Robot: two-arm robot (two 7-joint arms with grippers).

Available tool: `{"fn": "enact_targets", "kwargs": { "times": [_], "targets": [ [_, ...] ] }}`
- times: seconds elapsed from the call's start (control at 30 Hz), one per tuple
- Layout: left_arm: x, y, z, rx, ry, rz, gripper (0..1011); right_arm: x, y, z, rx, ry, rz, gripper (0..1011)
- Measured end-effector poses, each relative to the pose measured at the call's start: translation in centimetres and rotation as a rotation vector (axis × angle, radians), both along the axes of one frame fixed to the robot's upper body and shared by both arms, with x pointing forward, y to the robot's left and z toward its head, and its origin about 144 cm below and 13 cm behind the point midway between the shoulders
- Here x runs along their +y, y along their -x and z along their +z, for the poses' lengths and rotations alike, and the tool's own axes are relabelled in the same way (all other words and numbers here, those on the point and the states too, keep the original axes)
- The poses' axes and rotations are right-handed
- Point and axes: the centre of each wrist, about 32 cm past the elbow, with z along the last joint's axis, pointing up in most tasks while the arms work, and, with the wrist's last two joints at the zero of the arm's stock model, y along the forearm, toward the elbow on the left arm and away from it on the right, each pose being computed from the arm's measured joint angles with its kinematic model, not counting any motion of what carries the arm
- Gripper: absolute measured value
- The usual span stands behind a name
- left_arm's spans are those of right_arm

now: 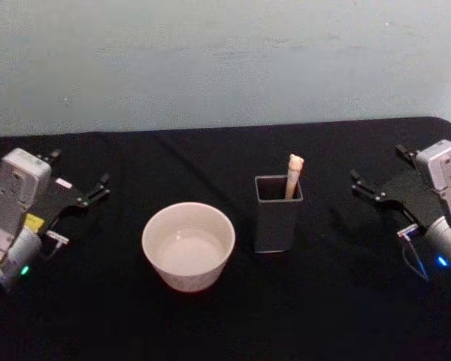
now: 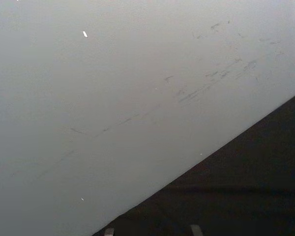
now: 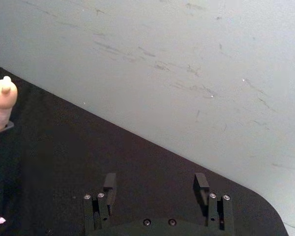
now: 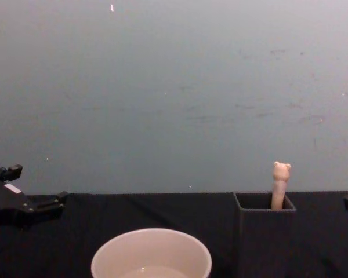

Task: Pick up the stirring spoon with one hand, stir inside the cup, then place it back in its original position.

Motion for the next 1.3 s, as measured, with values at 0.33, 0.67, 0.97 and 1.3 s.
{"fn": "enact_targets", "kwargs": {
  "times": [0.33, 0.67, 0.97, 1.3],
  "targets": [
    [0.00, 0.00, 0.00, 0.000, 0.000, 0.000, 1001, 0.00, 0.00, 0.00, 0.000, 0.000, 0.000, 1000],
    [0.00, 0.00, 0.00, 0.000, 0.000, 0.000, 1001, 0.00, 0.00, 0.00, 0.000, 0.000, 0.000, 1000],
    [0.00, 0.00, 0.00, 0.000, 0.000, 0.000, 1001, 0.00, 0.00, 0.00, 0.000, 0.000, 0.000, 1000],
    [0.00, 0.00, 0.00, 0.000, 0.000, 0.000, 1001, 0.00, 0.00, 0.00, 0.000, 0.000, 0.000, 1000]
  ]
}}
